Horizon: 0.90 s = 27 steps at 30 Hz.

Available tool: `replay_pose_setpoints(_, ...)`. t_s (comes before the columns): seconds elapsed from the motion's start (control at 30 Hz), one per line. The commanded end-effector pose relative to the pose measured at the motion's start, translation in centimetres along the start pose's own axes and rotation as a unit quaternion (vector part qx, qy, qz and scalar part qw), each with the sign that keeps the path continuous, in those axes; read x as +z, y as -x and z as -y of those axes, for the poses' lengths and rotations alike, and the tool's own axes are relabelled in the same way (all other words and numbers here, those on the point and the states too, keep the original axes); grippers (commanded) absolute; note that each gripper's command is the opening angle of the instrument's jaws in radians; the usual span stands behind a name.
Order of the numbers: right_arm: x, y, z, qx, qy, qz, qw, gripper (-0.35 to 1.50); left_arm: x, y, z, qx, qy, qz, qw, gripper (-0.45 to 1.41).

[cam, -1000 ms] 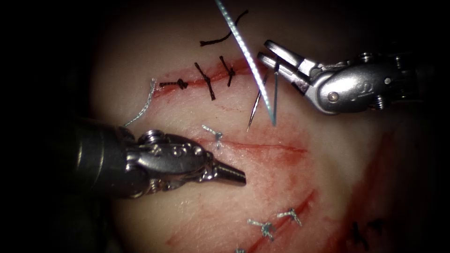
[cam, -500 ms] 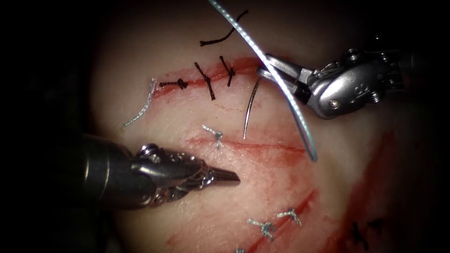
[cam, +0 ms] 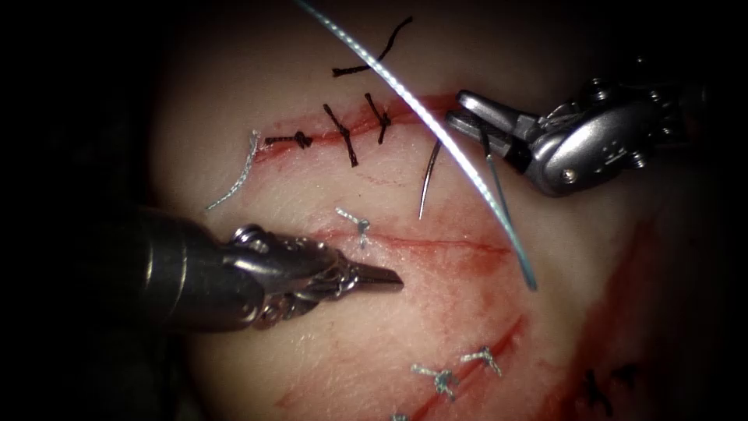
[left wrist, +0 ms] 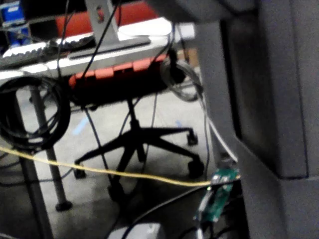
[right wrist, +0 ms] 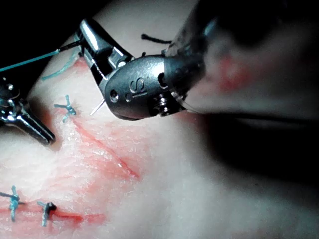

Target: Wound Closure

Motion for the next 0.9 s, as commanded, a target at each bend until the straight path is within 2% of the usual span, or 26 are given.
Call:
replay_pose_setpoints(0.03,0.09,0.04,0.04,-0.004,-0.001,-0.002,1.000,-0.35,0.06,0.02,0.01,0.000,0.000,0.001,1.000,-0.45)
replay_pose_setpoints(0.5,0.05,0.17,0.17,-0.031,-0.016,0.003,0.999,-0.35,0.02,-0.01,-0.02,-0.003,0.002,0.002,1.000,-0.45)
replay_pose_setpoints(0.9,-0.01,0.19,0.26,-0.033,-0.035,0.011,0.999,-0.35,0.01,-0.01,-0.02,-0.002,0.002,0.002,1.000,-0.45)
